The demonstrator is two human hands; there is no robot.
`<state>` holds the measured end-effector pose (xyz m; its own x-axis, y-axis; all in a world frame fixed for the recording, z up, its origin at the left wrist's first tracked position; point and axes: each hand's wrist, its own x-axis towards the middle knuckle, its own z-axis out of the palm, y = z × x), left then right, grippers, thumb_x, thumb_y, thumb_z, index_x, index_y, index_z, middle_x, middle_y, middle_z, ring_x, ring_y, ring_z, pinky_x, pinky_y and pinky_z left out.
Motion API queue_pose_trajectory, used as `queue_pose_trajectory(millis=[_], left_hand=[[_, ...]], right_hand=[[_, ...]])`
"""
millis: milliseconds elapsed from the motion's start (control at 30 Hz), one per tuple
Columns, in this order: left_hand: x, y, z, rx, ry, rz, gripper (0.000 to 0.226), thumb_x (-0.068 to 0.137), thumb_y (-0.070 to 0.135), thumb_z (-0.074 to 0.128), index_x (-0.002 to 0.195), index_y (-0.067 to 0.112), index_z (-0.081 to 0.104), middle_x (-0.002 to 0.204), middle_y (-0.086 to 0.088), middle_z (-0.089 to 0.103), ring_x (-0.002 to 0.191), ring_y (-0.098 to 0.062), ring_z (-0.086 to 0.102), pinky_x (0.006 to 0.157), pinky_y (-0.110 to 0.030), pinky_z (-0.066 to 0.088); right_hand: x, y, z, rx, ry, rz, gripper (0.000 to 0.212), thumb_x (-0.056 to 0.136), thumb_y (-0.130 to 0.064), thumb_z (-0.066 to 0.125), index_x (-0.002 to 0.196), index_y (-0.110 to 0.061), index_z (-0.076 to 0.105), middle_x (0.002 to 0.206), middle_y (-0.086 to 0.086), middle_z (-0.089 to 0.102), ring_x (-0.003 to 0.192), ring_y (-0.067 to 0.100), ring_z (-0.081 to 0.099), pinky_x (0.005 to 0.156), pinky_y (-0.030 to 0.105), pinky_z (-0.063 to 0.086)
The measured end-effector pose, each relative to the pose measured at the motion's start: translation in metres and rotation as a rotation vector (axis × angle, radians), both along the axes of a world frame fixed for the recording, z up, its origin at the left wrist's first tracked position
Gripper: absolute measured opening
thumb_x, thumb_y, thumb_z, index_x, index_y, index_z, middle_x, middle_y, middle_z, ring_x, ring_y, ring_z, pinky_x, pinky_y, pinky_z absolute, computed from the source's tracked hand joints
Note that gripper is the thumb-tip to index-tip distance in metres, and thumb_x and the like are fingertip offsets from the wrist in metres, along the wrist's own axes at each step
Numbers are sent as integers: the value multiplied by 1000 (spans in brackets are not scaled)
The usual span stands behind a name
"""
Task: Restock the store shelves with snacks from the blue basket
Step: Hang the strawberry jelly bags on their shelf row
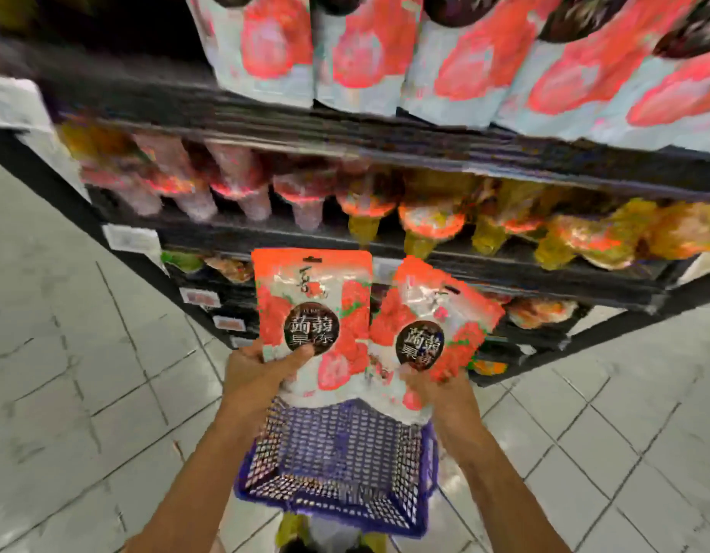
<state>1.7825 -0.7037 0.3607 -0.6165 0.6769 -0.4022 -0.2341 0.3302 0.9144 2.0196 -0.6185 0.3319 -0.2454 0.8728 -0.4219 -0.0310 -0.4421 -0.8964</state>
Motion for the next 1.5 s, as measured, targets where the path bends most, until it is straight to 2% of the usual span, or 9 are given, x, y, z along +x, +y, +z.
queue_pose_trajectory(millis=[167, 267, 400, 500, 600, 733, 967, 1133, 1500], left_hand=[[-11, 3, 90, 150, 46, 42, 33, 71, 9, 82, 86, -14, 62, 64, -15, 60, 41, -9, 52, 41, -18, 43], [-20, 8, 125, 198, 100, 18, 13, 73, 10, 80, 79, 6, 69, 55, 3, 66, 44, -5, 59, 41, -17, 45], [-41, 9, 152, 240, 125, 54, 13, 68, 15, 84, 77, 15, 75, 72, -3, 76, 61, -14, 72, 48, -20, 52], [-63, 7, 162, 257, 134, 68, 27, 56, 28, 88, 80, 22, 77, 79, -3, 78, 68, -15, 74, 52, -21, 55], [-93, 7, 168, 250, 141, 54, 29, 54, 33, 89, 80, 28, 78, 80, -2, 78, 72, -19, 75, 55, -23, 57], [-138, 10, 173, 253, 99, 55, 34, 49, 43, 90, 78, 28, 78, 80, -4, 78, 72, -19, 75, 53, -26, 58], [-205, 13, 181, 306, 45, -19, 27, 55, 31, 86, 81, 31, 78, 85, 0, 78, 74, -15, 75, 54, -20, 56], [-234, 15, 189, 359, 9, -66, 26, 55, 34, 81, 80, 29, 78, 82, 0, 78, 73, -14, 75, 56, -19, 56], [-250, 17, 189, 379, -2, -125, 24, 58, 24, 83, 82, 24, 78, 82, -4, 78, 74, -18, 75, 57, -22, 57]], right_hand=[[-6, 13, 99, 207, -36, -34, 30, 52, -24, 94, 60, -31, 65, 56, -9, 62, 54, 8, 61, 50, 16, 49], [-13, 18, 139, 254, -25, -20, 31, 54, -33, 89, 54, -24, 59, 51, -4, 60, 49, 11, 60, 47, 19, 48], [-32, 17, 169, 266, -43, 39, 34, 51, -39, 93, 53, -25, 62, 55, 1, 65, 57, 18, 67, 57, 28, 54], [-54, 15, 179, 276, -62, 4, 38, 52, -38, 93, 61, -14, 65, 62, 12, 70, 61, 24, 70, 59, 33, 56], [-82, 16, 192, 308, -77, -20, 30, 51, -38, 89, 71, -27, 70, 66, 7, 72, 62, 17, 71, 53, 20, 54], [-122, 17, 203, 341, -62, -66, 35, 50, -33, 90, 78, -28, 70, 74, 3, 74, 66, 14, 72, 52, 19, 54], [-190, 17, 217, 439, -150, -111, 45, 57, -36, 90, 94, -19, 70, 84, -6, 76, 78, 9, 73, 61, 19, 56], [-228, 23, 234, 493, -157, -127, 32, 64, -24, 90, 77, -30, 62, 69, -12, 71, 69, 5, 71, 57, 14, 53], [-293, 55, 277, 550, -132, -136, 33, 69, -21, 89, 92, -25, 65, 85, -13, 76, 81, 5, 72, 66, 16, 56]])
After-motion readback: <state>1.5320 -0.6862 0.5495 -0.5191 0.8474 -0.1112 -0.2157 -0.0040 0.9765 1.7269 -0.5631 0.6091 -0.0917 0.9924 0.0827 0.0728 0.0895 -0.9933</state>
